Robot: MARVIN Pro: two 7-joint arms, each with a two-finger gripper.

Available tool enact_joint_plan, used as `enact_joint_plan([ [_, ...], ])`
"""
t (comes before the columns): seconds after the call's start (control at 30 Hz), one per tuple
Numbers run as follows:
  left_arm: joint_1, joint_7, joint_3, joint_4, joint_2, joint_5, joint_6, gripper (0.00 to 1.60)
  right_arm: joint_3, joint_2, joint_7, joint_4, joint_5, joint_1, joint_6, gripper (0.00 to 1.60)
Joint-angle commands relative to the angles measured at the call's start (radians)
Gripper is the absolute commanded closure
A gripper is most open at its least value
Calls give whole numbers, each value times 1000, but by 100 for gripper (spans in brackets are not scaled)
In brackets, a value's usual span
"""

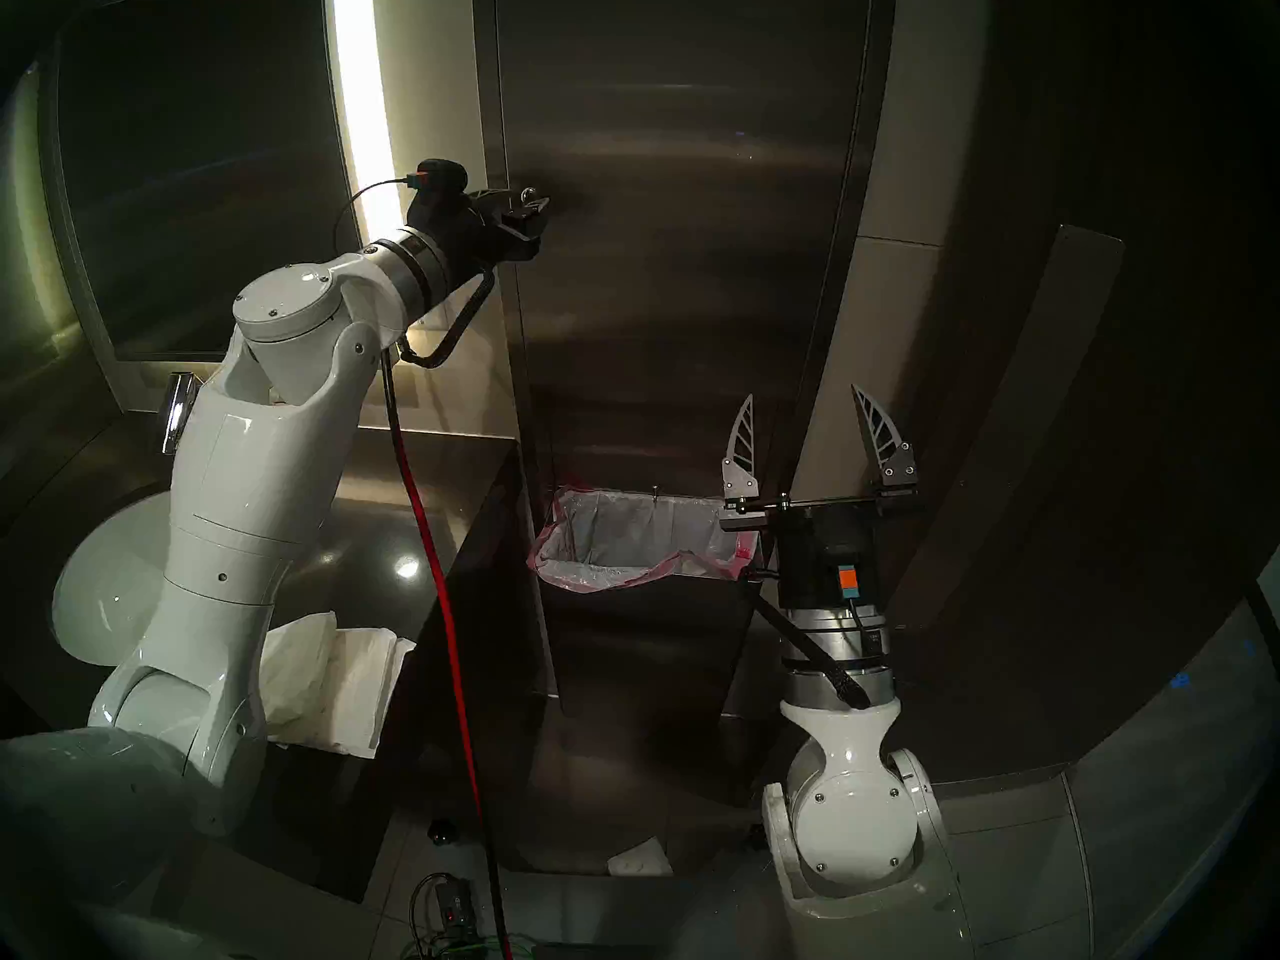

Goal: Twist key and close towel dispenser

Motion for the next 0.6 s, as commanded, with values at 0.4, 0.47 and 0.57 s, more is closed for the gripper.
enact_joint_plan([
  [0.4,-7,5,6,-22,-27,-3,32,160,1,3,-5,-16,3,4,3,0],
  [0.47,1,23,3,-33,-36,-9,68,160,1,4,-5,-16,3,5,3,0],
  [0.57,8,57,-23,-36,-81,-53,134,160,0,4,-6,-16,3,5,3,0],
])
